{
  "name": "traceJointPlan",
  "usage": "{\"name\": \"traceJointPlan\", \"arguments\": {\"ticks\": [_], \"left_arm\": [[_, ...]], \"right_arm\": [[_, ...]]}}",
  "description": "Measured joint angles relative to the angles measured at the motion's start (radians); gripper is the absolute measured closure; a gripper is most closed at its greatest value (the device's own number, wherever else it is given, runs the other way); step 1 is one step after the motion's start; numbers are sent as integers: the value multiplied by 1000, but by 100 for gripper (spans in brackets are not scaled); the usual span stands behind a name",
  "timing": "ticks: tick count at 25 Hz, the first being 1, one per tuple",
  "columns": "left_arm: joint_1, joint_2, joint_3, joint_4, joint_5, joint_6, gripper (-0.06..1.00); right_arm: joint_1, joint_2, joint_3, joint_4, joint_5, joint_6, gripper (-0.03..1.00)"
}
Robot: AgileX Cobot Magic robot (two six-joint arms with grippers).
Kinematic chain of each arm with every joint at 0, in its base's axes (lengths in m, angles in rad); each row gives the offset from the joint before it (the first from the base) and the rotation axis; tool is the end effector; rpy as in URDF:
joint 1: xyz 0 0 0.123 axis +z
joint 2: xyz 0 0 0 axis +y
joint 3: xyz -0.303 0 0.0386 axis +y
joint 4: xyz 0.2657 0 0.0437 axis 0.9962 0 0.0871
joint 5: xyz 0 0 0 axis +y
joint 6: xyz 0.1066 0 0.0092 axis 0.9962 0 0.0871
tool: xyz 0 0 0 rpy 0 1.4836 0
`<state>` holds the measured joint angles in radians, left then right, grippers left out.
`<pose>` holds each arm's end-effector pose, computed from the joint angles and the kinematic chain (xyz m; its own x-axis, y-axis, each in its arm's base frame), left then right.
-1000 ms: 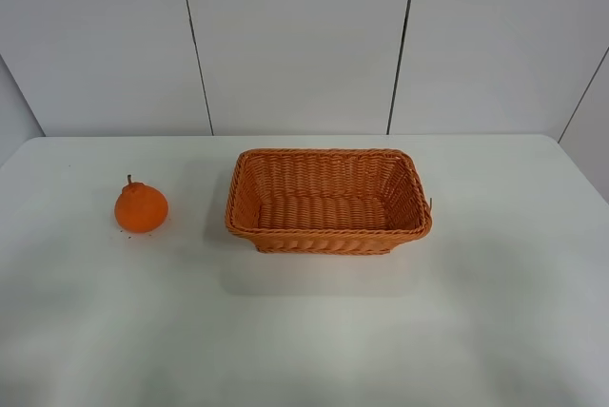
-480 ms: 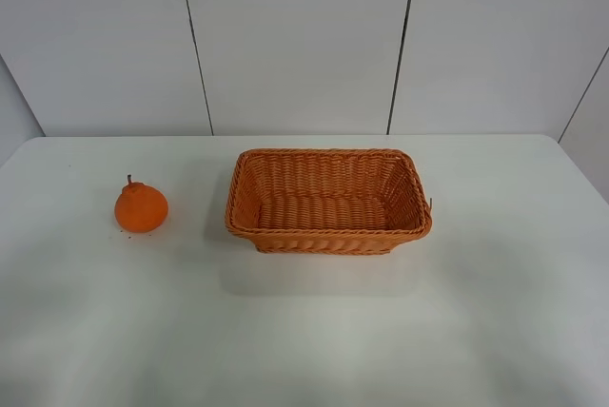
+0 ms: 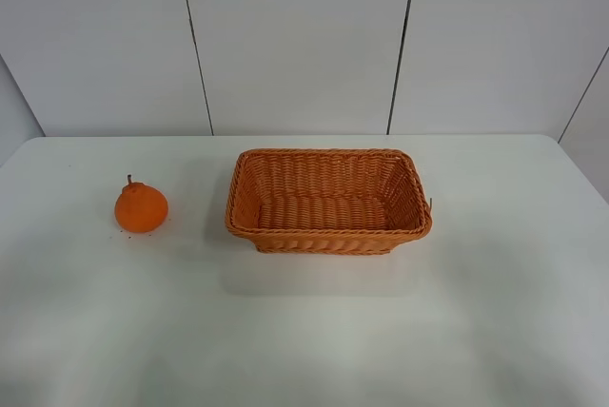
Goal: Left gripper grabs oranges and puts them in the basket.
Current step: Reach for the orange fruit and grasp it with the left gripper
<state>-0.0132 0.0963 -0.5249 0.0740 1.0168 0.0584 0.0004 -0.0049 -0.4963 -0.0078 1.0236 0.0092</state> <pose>0.0194 0.0065 0.2894 -0.4810 0.1034 -0.8706 0.0048 0.9933 0.1153 0.0058 -0.0007 0.2809 -0.4215 0.0050 -0.9068 0.0078 1.0000 0.0019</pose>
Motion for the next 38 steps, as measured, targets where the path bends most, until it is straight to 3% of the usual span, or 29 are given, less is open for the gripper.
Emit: {"name": "traceJointPlan", "arguments": {"ticks": [5, 10, 14, 20, 27, 38], "left_arm": [[0, 276, -3, -46, -140, 29, 4], [0, 642, -8, -55, -364, 72, 4], [0, 959, -99, -58, -487, 78, 4], [0, 1337, -346, -74, -518, 88, 4], [-1, 1590, -575, -80, -512, 100, 4], [-1, 1793, -679, -80, -524, 126, 4]], "right_arm": [[0, 0, 0, 0, 0, 0, 27], [0, 0, 0, 0, 0, 0, 27], [0, 0, 0, 0, 0, 0, 27], [0, 0, 0, 0, 0, 0, 27], [0, 0, 0, 0, 0, 0, 27], [0, 0, 0, 0, 0, 0, 27]]}}
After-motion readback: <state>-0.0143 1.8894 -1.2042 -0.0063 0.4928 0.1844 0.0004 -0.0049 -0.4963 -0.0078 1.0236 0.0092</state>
